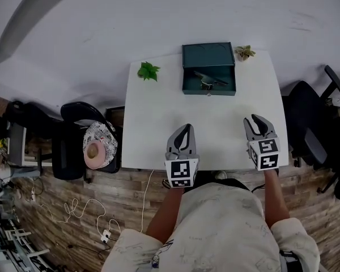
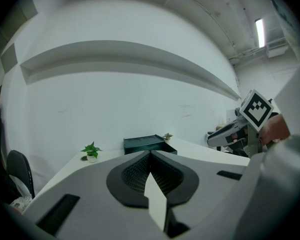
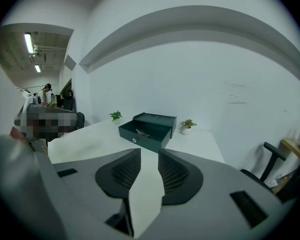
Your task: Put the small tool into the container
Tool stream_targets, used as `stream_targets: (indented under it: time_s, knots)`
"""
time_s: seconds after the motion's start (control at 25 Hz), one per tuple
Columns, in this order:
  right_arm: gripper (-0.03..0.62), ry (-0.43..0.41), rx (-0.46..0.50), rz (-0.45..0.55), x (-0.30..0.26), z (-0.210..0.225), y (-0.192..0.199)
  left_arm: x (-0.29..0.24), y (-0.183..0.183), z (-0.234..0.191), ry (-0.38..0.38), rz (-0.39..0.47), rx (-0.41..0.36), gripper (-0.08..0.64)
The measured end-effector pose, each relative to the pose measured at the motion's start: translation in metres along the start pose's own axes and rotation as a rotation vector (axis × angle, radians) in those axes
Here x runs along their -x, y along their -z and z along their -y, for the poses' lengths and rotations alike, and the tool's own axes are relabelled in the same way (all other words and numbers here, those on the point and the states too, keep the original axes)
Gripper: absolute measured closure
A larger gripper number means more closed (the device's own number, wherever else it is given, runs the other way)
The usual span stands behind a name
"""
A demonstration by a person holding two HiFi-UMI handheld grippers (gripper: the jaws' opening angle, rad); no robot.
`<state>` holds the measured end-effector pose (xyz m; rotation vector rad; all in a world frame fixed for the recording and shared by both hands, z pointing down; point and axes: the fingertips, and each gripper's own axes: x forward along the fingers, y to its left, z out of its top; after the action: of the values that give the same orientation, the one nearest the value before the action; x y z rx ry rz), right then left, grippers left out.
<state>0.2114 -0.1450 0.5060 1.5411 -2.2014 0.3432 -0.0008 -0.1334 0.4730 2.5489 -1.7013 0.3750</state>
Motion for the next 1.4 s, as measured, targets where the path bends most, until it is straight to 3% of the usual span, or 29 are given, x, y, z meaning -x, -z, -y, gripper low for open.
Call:
stream_targets:
  time_s: [0.48, 1.04, 1.4]
  knots:
    - [0.471, -0.017, -0.036, 0.121, 0.006, -0.012, -0.032, 0.026, -0.011, -0.024, -0.080, 0.039, -0.013, 0.554]
    - [0.471, -0.019, -0.010, 0.271, 0.026, -0.010, -0.073, 0.047, -0.041, -0.041, -0.146, 0.114, -0.056, 0.554]
    - [0.472, 0.015, 0.023, 0.465, 0.048, -0.004, -0.094, 0.047, -0.060, -0.035, -0.148, 0.226, -0.051, 0.554]
